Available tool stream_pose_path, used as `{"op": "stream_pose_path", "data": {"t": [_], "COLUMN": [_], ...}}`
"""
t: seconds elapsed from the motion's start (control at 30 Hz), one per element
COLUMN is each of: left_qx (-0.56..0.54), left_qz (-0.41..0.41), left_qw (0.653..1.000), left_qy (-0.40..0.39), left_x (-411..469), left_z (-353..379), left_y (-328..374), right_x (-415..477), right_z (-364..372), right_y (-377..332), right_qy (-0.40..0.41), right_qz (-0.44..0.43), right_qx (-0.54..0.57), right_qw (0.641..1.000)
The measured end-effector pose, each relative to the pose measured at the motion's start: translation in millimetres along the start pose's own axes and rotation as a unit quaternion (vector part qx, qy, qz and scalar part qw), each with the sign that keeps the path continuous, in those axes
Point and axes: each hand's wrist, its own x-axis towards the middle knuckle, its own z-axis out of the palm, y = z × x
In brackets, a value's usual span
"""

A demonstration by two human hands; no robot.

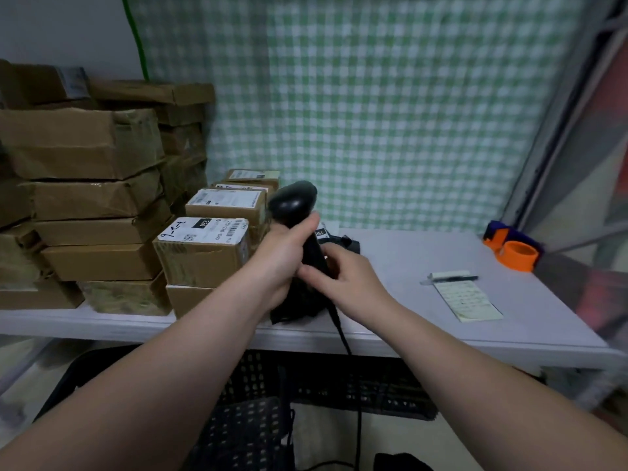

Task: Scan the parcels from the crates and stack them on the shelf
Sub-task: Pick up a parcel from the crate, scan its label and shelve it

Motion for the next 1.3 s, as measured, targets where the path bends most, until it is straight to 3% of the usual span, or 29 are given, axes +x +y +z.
{"op": "stream_pose_path", "data": {"t": [0.1, 0.17, 0.3, 0.47, 0.53, 0.67, 0.8, 0.87, 1.1, 1.3], "left_qx": [0.037, 0.118, 0.265, 0.412, 0.473, 0.586, 0.721, 0.748, 0.731, 0.729], "left_qz": [-0.031, -0.026, -0.009, 0.032, 0.044, 0.043, 0.044, 0.059, 0.074, 0.069], "left_qw": [0.998, 0.989, 0.958, 0.904, 0.872, 0.797, 0.673, 0.642, 0.665, 0.667], "left_qy": [-0.046, -0.08, -0.11, -0.111, -0.121, -0.141, -0.159, -0.159, -0.134, -0.134], "left_x": [7, 15, 35, 59, 73, 104, 127, 138, 155, 156], "left_z": [16, 24, 31, 29, 27, 20, 17, 19, 25, 23], "left_y": [2, 1, -3, -17, -27, -50, -73, -83, -98, -99], "right_x": [4, 13, 44, 82, 95, 115, 126, 132, 146, 146], "right_z": [-17, -33, -73, -105, -105, -91, -79, -74, -58, -53], "right_y": [3, 8, 27, 62, 79, 121, 159, 180, 227, 240], "right_qy": [0.031, 0.056, 0.12, 0.13, 0.12, 0.127, 0.144, 0.152, 0.175, 0.154], "right_qz": [0.005, 0.026, 0.098, 0.156, 0.179, 0.239, 0.29, 0.313, 0.376, 0.394], "right_qx": [-0.081, -0.143, -0.294, -0.388, -0.387, -0.284, -0.247, -0.25, -0.233, -0.15], "right_qw": [0.996, 0.988, 0.943, 0.899, 0.896, 0.92, 0.913, 0.903, 0.88, 0.894]}}
